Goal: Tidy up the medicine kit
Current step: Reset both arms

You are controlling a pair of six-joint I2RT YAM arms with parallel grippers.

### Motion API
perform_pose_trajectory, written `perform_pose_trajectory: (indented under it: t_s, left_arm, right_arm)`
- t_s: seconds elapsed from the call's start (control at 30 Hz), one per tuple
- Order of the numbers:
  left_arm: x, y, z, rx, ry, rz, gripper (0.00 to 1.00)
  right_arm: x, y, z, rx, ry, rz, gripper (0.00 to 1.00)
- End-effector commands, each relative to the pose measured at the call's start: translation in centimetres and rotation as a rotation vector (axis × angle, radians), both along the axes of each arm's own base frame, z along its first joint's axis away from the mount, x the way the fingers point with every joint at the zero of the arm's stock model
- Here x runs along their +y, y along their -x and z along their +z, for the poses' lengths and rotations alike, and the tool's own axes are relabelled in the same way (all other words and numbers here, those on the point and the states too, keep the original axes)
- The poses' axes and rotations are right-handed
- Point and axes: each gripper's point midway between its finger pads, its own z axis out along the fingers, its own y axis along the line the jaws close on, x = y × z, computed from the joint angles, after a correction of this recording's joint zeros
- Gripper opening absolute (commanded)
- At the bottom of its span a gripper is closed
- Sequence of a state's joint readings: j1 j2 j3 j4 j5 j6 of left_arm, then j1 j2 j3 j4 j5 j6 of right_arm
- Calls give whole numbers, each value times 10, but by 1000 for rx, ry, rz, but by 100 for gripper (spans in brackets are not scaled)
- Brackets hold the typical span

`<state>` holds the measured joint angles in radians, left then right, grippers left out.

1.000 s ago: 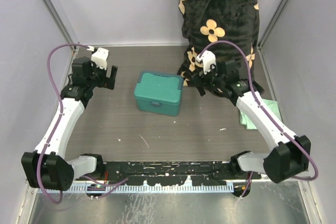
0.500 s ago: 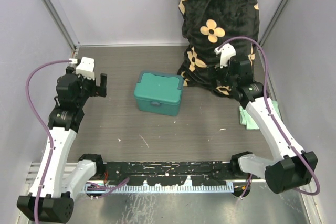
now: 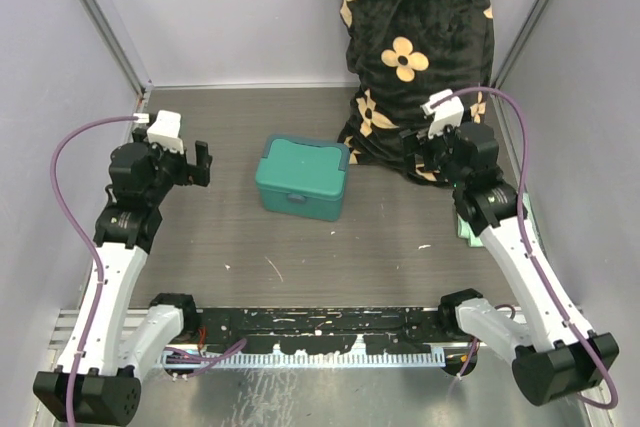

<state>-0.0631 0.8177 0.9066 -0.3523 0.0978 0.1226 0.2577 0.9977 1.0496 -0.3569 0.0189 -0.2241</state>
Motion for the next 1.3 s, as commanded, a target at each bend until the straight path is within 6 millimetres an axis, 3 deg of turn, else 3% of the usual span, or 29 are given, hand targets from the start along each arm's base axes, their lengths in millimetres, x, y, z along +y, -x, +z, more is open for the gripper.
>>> perform_pose_trajectory:
  t_s: [0.0,0.13,0.27,0.43,0.57,0.97,1.27]
  left_arm:
    - [-14,-11,31,-109,47,-67,98]
    - [-18,-7,43,-143,25,-105,98]
    - [-18,-2,43,-133,-6,-120,98]
    - [-21,8,28,-110,26,-135,98]
    - [-14,15,31,-133,14,-107,98]
    - [-14,27,45,-180,7,-108,98]
    - [-21,29,41,-157,-4,-148,98]
  right_arm:
    - [5,-1,21,-162,-83,11,100]
    - [-7,-13,2,-136,-88,-88,100]
    - [-12,-10,-1,-183,-86,-102,100]
    - [-30,6,10,-226,-77,-137,100]
    - [-42,15,15,-227,-83,-154,100]
    - [-47,33,20,-244,-84,-122,100]
    - [-44,37,14,-231,-76,-101,100]
